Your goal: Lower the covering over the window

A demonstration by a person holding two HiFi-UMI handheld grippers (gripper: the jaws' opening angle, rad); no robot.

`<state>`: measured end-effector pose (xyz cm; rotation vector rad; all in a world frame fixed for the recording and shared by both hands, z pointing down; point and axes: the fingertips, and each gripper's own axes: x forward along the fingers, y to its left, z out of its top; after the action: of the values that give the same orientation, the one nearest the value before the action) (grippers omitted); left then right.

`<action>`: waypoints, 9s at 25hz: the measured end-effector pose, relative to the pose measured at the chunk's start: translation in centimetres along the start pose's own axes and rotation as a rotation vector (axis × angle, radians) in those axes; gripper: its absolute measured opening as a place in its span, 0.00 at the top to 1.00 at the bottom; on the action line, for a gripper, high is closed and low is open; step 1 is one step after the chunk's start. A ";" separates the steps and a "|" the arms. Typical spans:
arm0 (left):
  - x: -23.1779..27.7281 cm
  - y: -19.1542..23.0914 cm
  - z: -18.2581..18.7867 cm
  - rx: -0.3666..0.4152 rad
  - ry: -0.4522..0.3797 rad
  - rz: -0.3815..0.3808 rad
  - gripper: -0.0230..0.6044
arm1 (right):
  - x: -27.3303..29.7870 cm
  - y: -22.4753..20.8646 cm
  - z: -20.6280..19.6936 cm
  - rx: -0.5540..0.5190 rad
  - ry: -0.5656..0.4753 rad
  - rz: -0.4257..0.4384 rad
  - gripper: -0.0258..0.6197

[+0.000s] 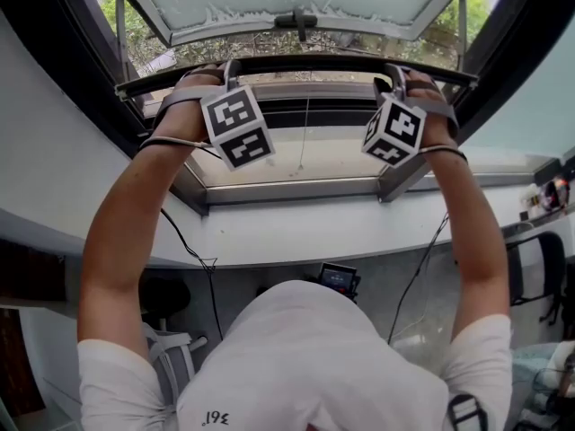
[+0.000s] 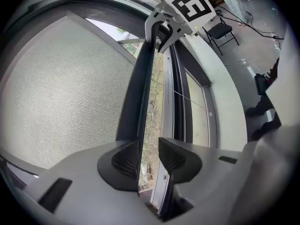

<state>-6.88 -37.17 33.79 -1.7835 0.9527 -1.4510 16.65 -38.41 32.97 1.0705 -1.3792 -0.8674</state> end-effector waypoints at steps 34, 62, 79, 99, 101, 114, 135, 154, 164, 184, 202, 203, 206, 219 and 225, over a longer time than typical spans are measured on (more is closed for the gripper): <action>4.1 -8.8 -1.9 -0.002 0.064 -0.208 0.62 | 2.3 9.2 -0.7 0.023 0.052 0.210 0.74; 6.3 -12.1 -2.6 -0.016 0.064 -0.231 0.60 | 3.8 13.0 -1.2 0.036 0.089 0.208 0.73; 6.5 -11.1 -2.1 -0.042 -0.038 -0.132 0.61 | 4.1 12.2 -1.5 0.039 0.065 0.145 0.75; 4.6 -9.1 -1.8 -0.178 -0.126 -0.047 0.61 | 3.1 11.1 -0.7 0.126 -0.019 0.122 0.75; 4.2 -8.6 -1.6 -0.199 -0.141 -0.038 0.61 | 2.7 10.9 -0.4 0.132 -0.031 0.120 0.75; 1.9 -7.8 0.4 -0.439 -0.272 -0.058 0.79 | 0.6 9.9 0.8 0.215 -0.082 0.095 0.75; -5.4 -3.5 -1.4 -1.022 -0.555 -0.017 0.88 | -5.3 5.1 2.7 0.622 -0.224 0.037 0.85; -10.3 -8.7 -3.0 -1.238 -0.643 -0.084 0.89 | -9.9 7.1 3.9 1.000 -0.288 0.091 0.88; -12.0 -10.8 -4.4 -1.249 -0.660 -0.135 0.89 | -12.1 8.7 6.1 1.135 -0.309 0.113 0.89; -15.8 -16.0 -6.5 -1.222 -0.672 -0.257 0.89 | -16.4 13.3 9.1 1.189 -0.263 0.140 0.89; -20.3 -21.4 0.3 -1.317 -0.712 -0.294 0.90 | -22.0 16.2 4.4 1.149 -0.314 0.261 0.89; -20.5 -21.9 1.0 -1.320 -0.709 -0.300 0.90 | -22.4 16.4 3.8 1.152 -0.316 0.265 0.89; -21.7 -23.4 2.7 -1.323 -0.700 -0.302 0.90 | -23.7 17.0 2.1 1.155 -0.323 0.273 0.89; -27.1 -27.7 6.0 -1.376 -0.620 -0.188 0.91 | -29.4 19.0 -1.3 1.135 -0.410 0.345 0.89; -28.3 -28.6 5.4 -1.375 -0.609 -0.195 0.91 | -30.7 19.1 -0.9 1.143 -0.419 0.335 0.89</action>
<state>-1.20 2.14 42.06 -3.0306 1.5856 -0.0550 13.98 -3.33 41.11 1.4420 -2.4392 0.0417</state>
